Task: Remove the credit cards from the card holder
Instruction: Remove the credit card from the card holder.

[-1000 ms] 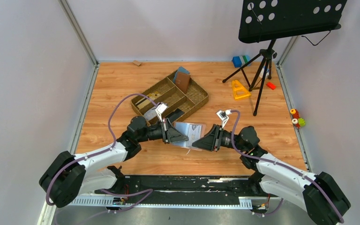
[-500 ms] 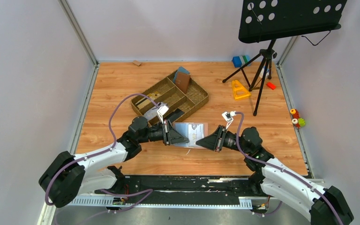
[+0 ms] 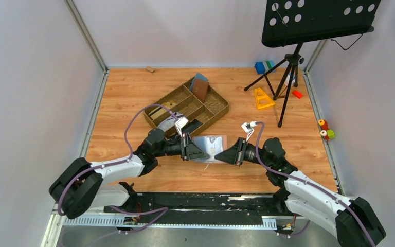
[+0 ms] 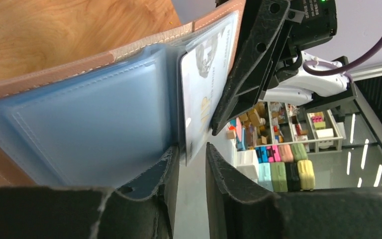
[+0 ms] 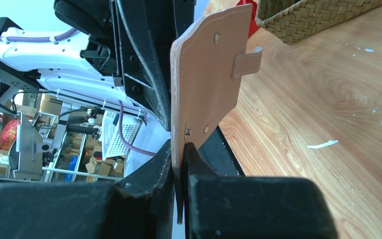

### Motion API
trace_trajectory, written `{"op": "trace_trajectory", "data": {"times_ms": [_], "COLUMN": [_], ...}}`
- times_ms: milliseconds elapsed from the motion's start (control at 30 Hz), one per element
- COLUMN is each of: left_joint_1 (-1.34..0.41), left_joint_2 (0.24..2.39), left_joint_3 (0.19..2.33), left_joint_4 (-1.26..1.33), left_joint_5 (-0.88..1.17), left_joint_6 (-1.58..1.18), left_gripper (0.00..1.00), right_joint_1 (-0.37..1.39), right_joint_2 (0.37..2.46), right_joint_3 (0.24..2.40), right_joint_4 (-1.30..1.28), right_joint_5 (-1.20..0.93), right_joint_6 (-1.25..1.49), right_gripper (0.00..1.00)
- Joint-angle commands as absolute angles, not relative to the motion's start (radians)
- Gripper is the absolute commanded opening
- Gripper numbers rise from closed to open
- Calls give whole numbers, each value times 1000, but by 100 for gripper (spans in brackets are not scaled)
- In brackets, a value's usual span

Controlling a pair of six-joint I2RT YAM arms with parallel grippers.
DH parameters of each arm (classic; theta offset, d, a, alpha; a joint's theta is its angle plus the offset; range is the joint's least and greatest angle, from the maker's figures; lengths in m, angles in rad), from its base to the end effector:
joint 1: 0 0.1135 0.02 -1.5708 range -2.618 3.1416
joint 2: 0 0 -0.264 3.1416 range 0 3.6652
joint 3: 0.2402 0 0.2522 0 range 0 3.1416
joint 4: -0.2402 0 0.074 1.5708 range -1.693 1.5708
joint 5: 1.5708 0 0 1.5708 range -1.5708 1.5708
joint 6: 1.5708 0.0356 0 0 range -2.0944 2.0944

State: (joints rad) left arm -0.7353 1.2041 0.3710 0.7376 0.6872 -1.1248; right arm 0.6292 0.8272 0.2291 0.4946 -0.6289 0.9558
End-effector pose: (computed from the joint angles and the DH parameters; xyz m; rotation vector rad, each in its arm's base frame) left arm 0.1595 -0.1748 0.2093 0.2473 2.0571 -1.8569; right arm 0.1330 0.1227 0.2088 -0.2396 1.9555 1.6454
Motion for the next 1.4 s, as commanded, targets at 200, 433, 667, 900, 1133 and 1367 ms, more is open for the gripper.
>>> {"op": "trace_trajectory", "data": {"times_ms": [200,433,667,900,1133,1367], "left_joint_1": [-755,-724,-721,-709,-709,-710], "left_joint_2": [1269,1240,1159,1083,1124,1159], "left_joint_3": [370,335,345,345,347,371], "left_joint_4": [987,959,761,647,774,761], "left_joint_5": [745,753,735,711,752,757], "left_joint_6": [-1208,-1193,-1089,-1041,-1102,-1101], "left_gripper": [0,0,0,0,47,55], "right_joint_1": [634,601,567,550,551,551], "right_joint_2": [817,741,709,703,754,778], "right_joint_3": [232,201,190,174,177,180], "right_joint_4": [633,561,526,527,623,702], "right_joint_5": [-667,-617,-609,-610,-666,-705], "right_joint_6": [979,976,990,1000,1035,1075], "right_gripper": [6,38,12,1,0,0]}}
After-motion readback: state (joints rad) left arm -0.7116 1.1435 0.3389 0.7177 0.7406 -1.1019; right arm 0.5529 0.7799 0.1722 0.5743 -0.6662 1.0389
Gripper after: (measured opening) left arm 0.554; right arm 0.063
